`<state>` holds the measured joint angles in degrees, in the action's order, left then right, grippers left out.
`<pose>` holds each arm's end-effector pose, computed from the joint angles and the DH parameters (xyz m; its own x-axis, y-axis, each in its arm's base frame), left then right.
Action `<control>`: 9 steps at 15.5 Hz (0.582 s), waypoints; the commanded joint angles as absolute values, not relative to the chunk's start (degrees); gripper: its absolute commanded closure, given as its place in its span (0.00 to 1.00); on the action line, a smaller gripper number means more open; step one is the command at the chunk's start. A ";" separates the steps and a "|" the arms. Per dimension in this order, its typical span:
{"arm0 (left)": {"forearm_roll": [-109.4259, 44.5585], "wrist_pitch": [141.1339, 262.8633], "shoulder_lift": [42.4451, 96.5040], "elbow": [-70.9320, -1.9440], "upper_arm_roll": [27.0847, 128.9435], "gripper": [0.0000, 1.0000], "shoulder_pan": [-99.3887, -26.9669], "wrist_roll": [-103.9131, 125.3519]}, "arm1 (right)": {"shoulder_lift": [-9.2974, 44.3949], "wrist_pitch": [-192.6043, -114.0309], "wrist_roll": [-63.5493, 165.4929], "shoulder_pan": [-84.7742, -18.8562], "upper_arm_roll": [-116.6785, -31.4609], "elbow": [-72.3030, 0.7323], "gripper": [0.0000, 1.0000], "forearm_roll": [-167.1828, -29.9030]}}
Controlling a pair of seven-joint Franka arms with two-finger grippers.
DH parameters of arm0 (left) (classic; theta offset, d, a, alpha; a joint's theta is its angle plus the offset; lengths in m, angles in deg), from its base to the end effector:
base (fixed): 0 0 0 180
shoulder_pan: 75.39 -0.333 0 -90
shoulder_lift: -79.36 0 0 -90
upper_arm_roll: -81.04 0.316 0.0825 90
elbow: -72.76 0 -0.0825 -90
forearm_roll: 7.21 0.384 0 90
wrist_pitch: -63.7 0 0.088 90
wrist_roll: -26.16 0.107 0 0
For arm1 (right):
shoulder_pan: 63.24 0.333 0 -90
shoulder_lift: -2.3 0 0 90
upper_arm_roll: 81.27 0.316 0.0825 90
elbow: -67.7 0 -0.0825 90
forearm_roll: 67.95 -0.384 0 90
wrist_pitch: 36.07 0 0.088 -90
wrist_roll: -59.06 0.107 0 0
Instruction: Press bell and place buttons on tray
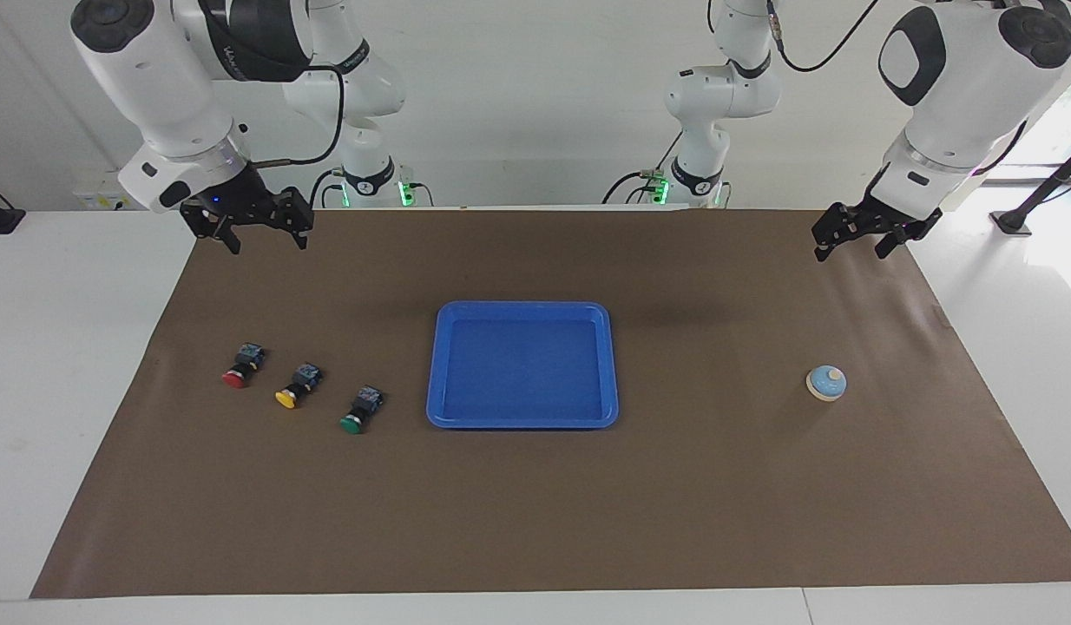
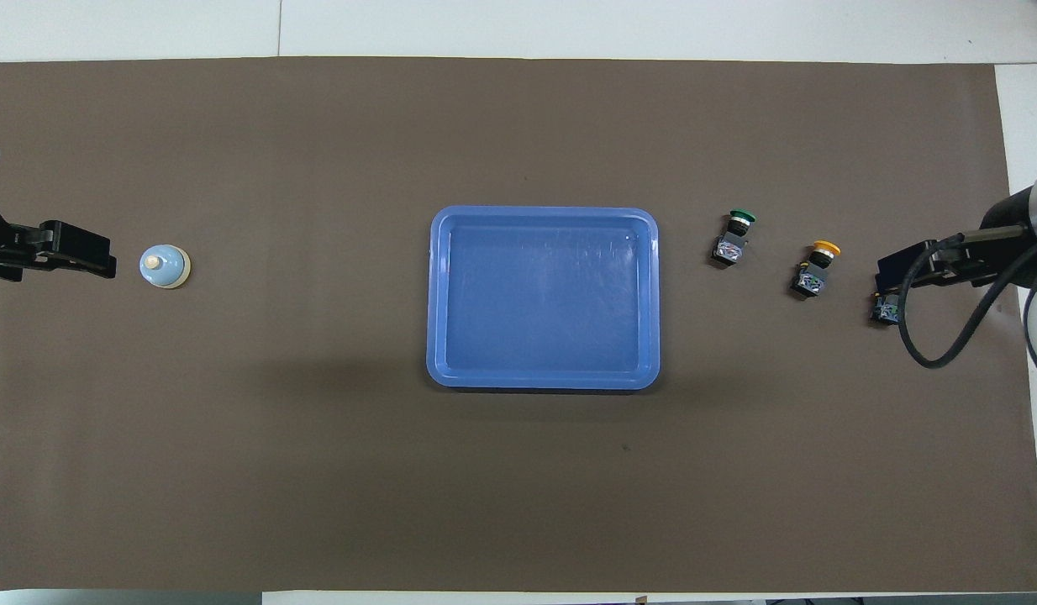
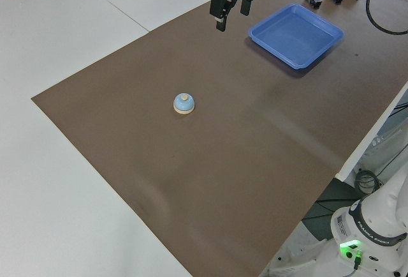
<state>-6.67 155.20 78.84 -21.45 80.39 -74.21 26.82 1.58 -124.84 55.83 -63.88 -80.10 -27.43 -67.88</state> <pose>0.5564 -0.0168 0.5870 0.9975 -0.0436 -0.0564 -0.0442 -0.9990 -0.0086 0.5448 0.0050 0.5876 0.9930 0.0655 -0.0982 0.0654 -0.9979 -0.0041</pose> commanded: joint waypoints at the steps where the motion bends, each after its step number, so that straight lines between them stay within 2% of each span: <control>1: -6.77 156.25 79.71 -22.16 80.69 0.00 -73.81 27.22 | 0.80 -124.05 56.42 -64.56 -79.69 -27.75 0.00 -68.74; 8: -6.86 158.17 80.50 -23.92 80.78 0.00 -74.51 26.42 | 0.80 -124.05 56.42 -64.65 -79.60 -27.83 0.00 -68.74; 9: -6.77 160.88 80.59 -24.88 80.95 0.25 -74.86 26.60 | 0.80 -124.05 56.42 -64.65 -79.69 -27.83 0.00 -68.74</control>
<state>-6.67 156.72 78.85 -21.84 80.61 -74.31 26.67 1.57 -124.84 55.83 -63.88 -80.10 -27.43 -67.88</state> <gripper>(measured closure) 0.000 0.000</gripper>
